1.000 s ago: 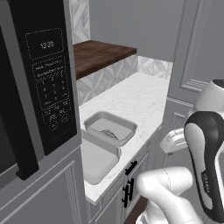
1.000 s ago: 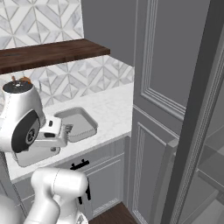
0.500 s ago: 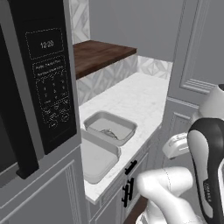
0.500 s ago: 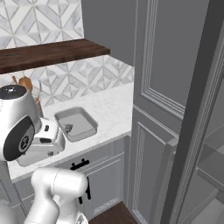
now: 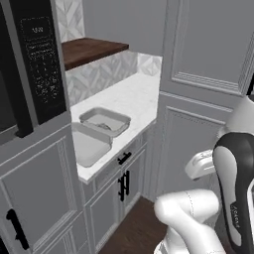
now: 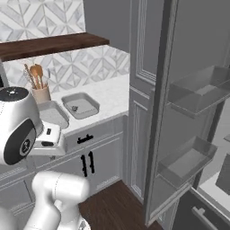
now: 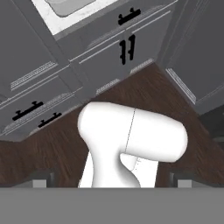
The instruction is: Place one carrot and one fish in each tupperware on the nearby counter, to pack two identical lunches.
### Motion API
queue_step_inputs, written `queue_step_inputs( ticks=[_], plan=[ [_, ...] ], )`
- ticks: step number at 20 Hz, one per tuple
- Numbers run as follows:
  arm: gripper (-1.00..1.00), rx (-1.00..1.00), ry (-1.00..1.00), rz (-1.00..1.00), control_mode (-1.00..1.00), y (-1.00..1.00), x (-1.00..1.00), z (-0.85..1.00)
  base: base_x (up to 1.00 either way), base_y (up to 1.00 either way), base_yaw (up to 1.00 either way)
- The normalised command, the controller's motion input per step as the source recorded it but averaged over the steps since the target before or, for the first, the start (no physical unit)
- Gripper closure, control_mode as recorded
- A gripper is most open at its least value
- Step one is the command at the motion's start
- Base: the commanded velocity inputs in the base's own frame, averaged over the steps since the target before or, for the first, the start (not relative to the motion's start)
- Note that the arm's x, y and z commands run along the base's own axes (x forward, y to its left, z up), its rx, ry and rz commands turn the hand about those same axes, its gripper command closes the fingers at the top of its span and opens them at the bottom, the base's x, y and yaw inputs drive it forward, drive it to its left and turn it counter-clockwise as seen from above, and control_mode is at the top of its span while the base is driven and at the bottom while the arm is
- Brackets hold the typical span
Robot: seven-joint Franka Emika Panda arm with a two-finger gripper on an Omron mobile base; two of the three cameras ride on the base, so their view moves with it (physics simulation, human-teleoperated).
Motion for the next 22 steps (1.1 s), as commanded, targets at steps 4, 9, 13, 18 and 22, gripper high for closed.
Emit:
queue_step_inputs(
  ticks=[4,9,13,18,22],
  plan=[
    [-1.0,0.0,0.0,0.0,1.0,0.0,0.0,0.0,-1.0,0.0,-0.14],
    [-1.0,0.0,0.0,0.0,1.0,0.0,0.0,0.0,-0.93,-0.07,-0.42],
    [-1.0,0.0,0.0,0.0,1.0,0.0,0.0,0.0,-0.37,-0.07,-0.77],
    [-1.0,0.0,0.0,0.0,1.0,0.0,0.0,0.0,0.04,-0.27,-0.87],
    [-1.0,0.0,0.0,0.0,1.0,0.0,0.0,0.0,0.39,-0.52,-0.71]
  ],
)
